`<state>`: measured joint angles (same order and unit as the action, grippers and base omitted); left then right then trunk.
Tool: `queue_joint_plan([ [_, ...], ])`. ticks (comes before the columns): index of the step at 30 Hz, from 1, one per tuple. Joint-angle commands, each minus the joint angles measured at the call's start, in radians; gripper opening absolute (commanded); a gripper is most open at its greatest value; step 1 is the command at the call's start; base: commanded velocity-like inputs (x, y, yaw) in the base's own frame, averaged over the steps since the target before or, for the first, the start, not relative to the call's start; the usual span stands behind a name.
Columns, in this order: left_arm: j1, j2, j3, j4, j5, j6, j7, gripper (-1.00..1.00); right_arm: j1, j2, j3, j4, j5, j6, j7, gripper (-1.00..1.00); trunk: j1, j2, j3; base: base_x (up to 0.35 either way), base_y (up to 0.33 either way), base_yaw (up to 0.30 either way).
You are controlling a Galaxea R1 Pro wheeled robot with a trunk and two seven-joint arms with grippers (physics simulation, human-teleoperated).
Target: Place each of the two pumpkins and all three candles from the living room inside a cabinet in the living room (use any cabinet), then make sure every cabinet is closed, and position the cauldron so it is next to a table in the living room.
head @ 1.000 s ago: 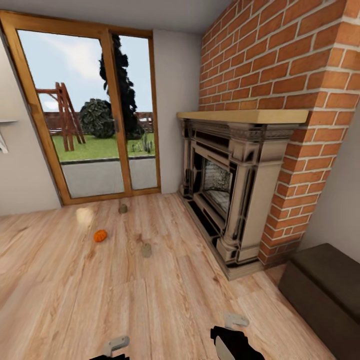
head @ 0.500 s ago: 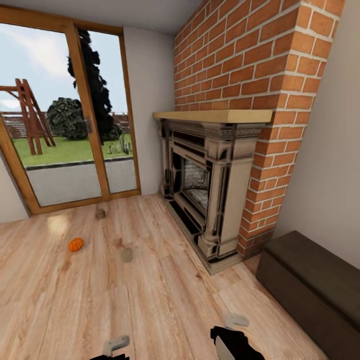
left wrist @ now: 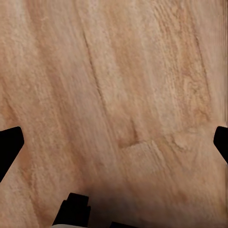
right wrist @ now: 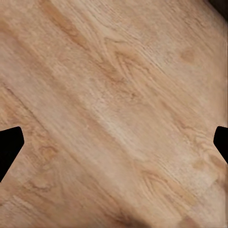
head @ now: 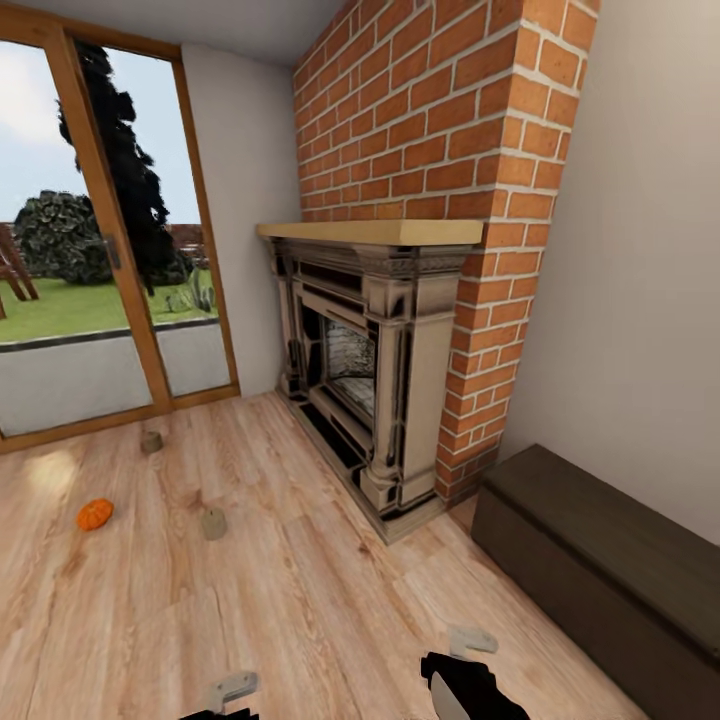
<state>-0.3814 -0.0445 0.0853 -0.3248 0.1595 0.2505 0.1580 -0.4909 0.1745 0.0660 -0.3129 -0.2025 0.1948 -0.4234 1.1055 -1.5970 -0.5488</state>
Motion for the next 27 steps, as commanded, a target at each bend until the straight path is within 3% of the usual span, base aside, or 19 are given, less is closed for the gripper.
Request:
queue_joint_plan([
  [1, 0.000, 0.000, 0.000, 0.000, 0.000, 0.000, 0.000, 1.00, 0.000, 0.000, 0.000, 0.000, 0.000, 0.000, 0.000, 1.00, 0.000, 0.000, 0.000, 0.000, 0.000, -0.285],
  [27, 0.000, 0.000, 0.000, 0.000, 0.000, 0.000, 0.000, 1.00, 0.000, 0.000, 0.000, 0.000, 0.000, 0.000, -0.001, 1.00, 0.000, 0.000, 0.000, 0.000, 0.000, -0.285],
])
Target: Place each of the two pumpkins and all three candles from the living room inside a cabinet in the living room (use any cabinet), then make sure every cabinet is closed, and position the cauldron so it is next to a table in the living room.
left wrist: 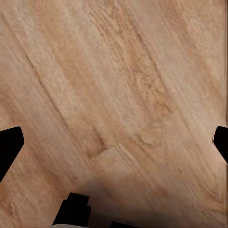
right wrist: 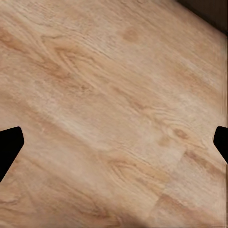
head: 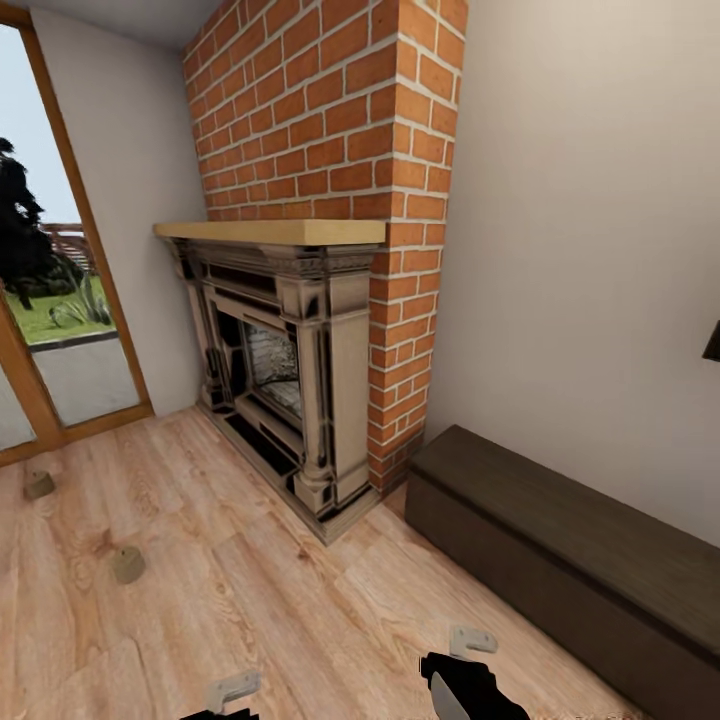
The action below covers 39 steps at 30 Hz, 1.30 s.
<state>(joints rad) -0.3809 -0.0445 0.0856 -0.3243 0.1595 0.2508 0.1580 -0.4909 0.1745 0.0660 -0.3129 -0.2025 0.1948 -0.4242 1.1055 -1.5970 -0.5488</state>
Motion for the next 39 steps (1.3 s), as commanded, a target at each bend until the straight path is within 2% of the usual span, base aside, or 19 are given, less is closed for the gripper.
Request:
queue_joint_plan([
  [1, 0.000, 0.000, 0.000, 0.000, 0.000, 0.000, 0.000, 1.00, 0.000, 0.000, 0.000, 0.000, 0.000, 0.000, 0.000, 1.00, 0.000, 0.000, 0.000, 0.000, 0.000, -0.285],
  [39, 0.000, 0.002, 0.000, 0.000, 0.000, -0.001, 0.000, 1.00, 0.000, 0.000, 0.000, 0.000, 0.000, 0.000, 0.000, 1.00, 0.000, 0.000, 0.000, 0.000, 0.000, -0.285],
])
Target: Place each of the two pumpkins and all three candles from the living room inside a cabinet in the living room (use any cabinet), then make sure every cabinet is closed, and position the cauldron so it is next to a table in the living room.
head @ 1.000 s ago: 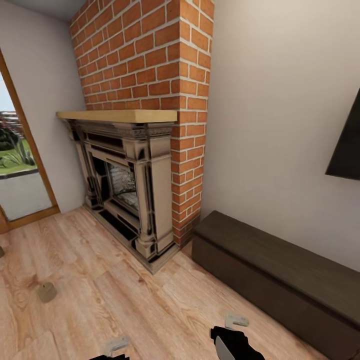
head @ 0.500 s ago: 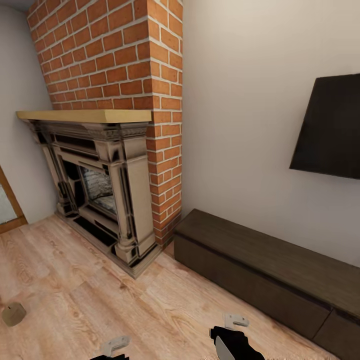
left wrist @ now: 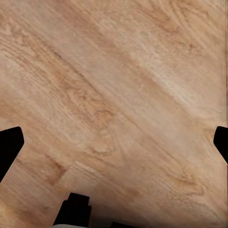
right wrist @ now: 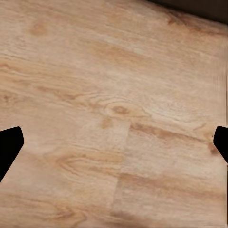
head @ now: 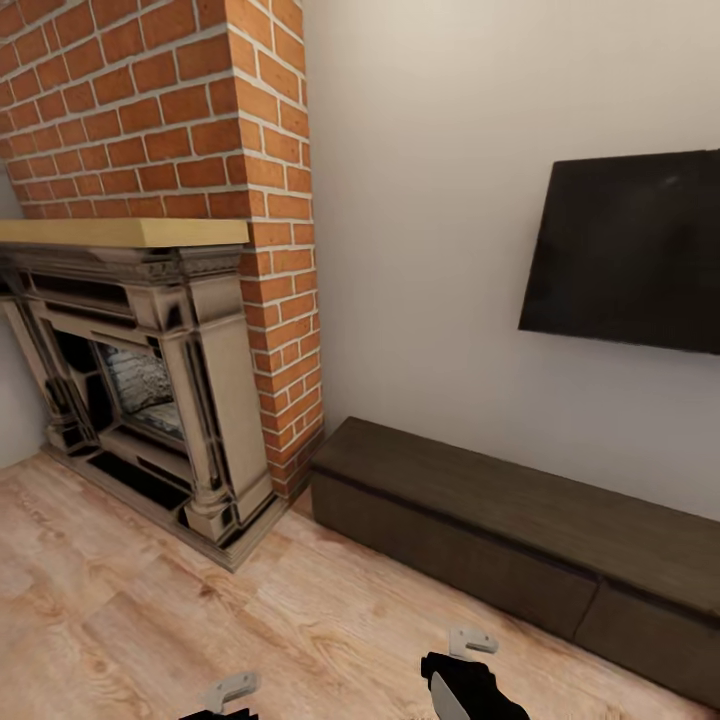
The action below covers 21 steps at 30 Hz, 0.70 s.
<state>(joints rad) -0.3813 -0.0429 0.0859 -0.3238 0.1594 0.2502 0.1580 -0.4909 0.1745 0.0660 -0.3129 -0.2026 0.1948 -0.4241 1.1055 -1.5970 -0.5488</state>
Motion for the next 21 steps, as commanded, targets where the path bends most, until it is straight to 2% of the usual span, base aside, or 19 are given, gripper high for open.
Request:
queue_joint_plan([
  [1, 0.000, 0.000, 0.000, 0.000, 0.000, 0.000, 0.000, 1.00, 0.000, 0.000, 0.000, 0.000, 0.000, 0.000, 0.000, 1.00, 0.000, 0.000, 0.000, 0.000, 0.000, -0.285],
  [17, 0.000, 0.000, 0.000, 0.000, 0.002, 0.000, -0.001, 1.00, 0.000, 0.000, 0.000, 0.000, 0.000, 0.000, -0.001, 1.00, 0.000, 0.000, 0.000, 0.000, 0.000, -0.285],
  [21, 0.000, 0.000, 0.000, 0.000, 0.002, 0.000, -0.002, 1.00, 0.000, 0.000, 0.000, 0.000, 0.000, 0.000, -0.001, 1.00, -0.015, 0.028, 0.013, 0.000, 0.000, -0.285],
])
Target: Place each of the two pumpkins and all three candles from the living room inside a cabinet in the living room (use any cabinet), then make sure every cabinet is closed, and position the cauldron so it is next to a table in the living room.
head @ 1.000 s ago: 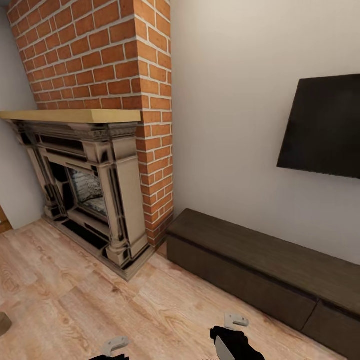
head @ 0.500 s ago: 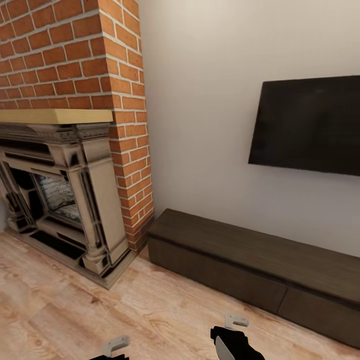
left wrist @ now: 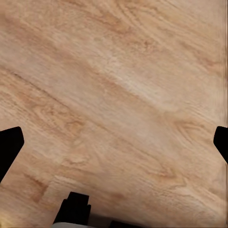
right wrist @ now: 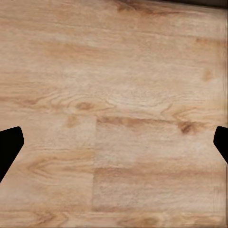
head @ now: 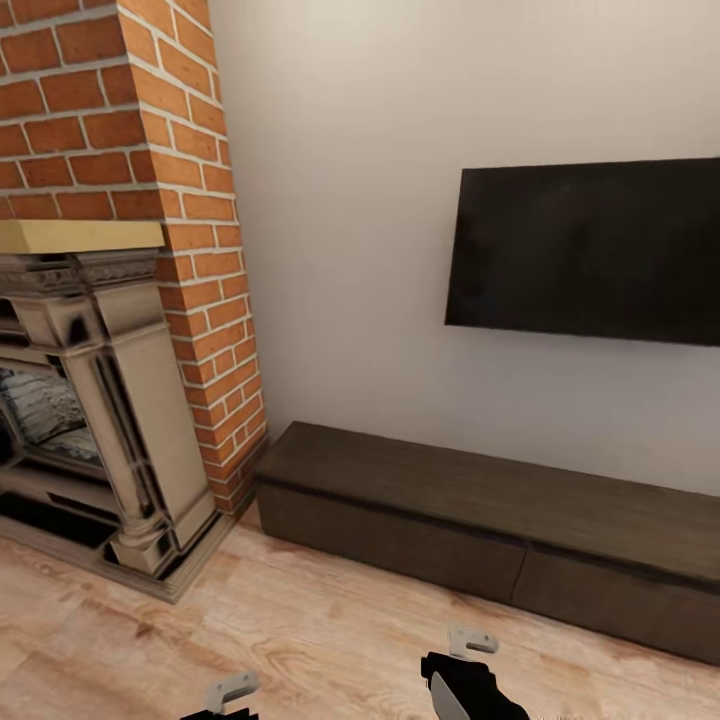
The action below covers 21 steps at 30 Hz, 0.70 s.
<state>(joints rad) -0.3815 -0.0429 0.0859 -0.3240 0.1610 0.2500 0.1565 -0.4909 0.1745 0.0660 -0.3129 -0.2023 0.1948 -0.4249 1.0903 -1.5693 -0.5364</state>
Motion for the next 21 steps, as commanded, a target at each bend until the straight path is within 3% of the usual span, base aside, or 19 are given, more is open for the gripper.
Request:
queue_joint_plan([
  [1, 0.000, 0.000, 0.000, 0.000, 0.000, 0.000, 0.000, 1.00, 0.000, 0.000, 0.000, 0.000, 0.000, 0.000, 0.000, 1.00, -0.004, 0.007, 0.003, 0.000, 0.000, -0.285],
  [7, 0.000, 0.000, 0.001, 0.000, 0.000, 0.000, 0.000, 1.00, 0.000, 0.000, -0.003, 0.000, 0.000, 0.001, 0.000, 1.00, -0.008, 0.014, 0.006, 0.000, 0.000, -0.285],
  [13, 0.000, 0.000, 0.002, 0.000, 0.000, 0.000, 0.000, 1.00, 0.000, 0.000, -0.041, 0.000, 0.000, 0.003, 0.001, 1.00, -0.008, 0.014, 0.006, 0.000, 0.000, -0.285],
  [21, 0.000, 0.000, 0.002, 0.000, 0.000, 0.000, 0.000, 1.00, 0.000, 0.000, -0.047, 0.000, 0.000, 0.004, 0.002, 1.00, -0.008, 0.014, 0.005, 0.000, 0.000, -0.276],
])
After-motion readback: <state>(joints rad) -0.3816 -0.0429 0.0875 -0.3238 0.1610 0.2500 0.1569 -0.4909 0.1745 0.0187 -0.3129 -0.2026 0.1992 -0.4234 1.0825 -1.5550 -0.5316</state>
